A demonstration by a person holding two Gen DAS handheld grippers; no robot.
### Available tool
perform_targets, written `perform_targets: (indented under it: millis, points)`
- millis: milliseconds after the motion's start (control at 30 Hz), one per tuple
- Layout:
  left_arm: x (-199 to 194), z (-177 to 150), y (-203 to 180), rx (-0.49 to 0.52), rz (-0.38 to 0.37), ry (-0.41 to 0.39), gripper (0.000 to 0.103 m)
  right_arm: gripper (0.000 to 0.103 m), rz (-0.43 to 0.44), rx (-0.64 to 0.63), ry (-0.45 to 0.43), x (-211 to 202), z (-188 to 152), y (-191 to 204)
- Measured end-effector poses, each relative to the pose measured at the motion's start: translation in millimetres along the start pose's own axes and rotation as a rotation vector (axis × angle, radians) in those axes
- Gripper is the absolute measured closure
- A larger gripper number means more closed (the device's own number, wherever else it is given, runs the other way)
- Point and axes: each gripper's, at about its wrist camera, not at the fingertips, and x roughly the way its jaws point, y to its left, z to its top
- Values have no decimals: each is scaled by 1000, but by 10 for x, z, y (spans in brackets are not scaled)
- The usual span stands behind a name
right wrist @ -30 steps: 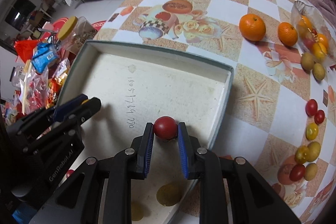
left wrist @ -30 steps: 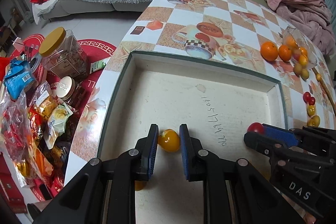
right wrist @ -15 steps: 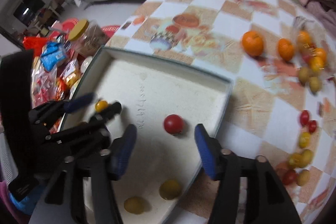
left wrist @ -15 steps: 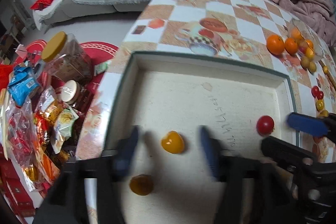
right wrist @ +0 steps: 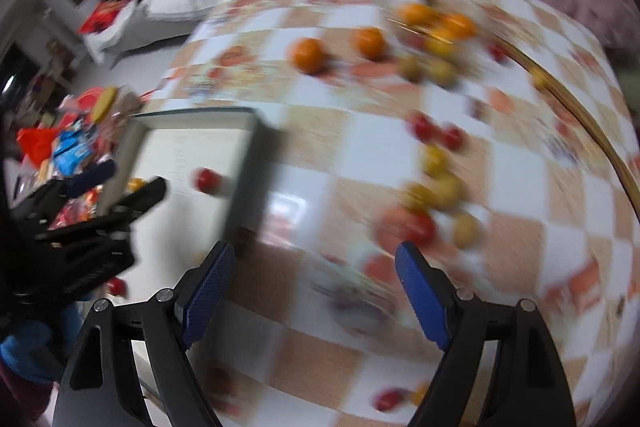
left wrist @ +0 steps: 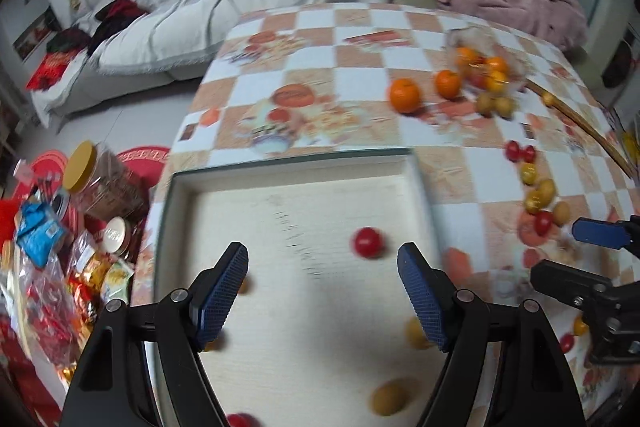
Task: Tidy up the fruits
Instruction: 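Return both open tools toward the fruits on the table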
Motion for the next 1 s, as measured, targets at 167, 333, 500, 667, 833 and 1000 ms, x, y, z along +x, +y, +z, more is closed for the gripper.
perform_targets:
  millis: [167,333,500,667,833,1000]
  points:
    - [-54,33,-529,47,-58,14,25,18,-71,77,21,-25,-165,-548]
    - [-80,-105,-898,47,-90,48,25,18,-102,74,36,-3,-167,-869]
    - [-129,-417,-1165,27,-120,106,25,18,-95,18,47,109,-111,-958]
    - [-164,-709,-1460,47,-164,158,25,23,-78,-53,60,203,-62,-971]
    - [-118,-814,-1732,69,-183,166,25,29,-56,-112,82,281,-15,-983]
    - [-12,-880,-1881,96,-162,170,25,31,-48,-174,69,321,56,-936]
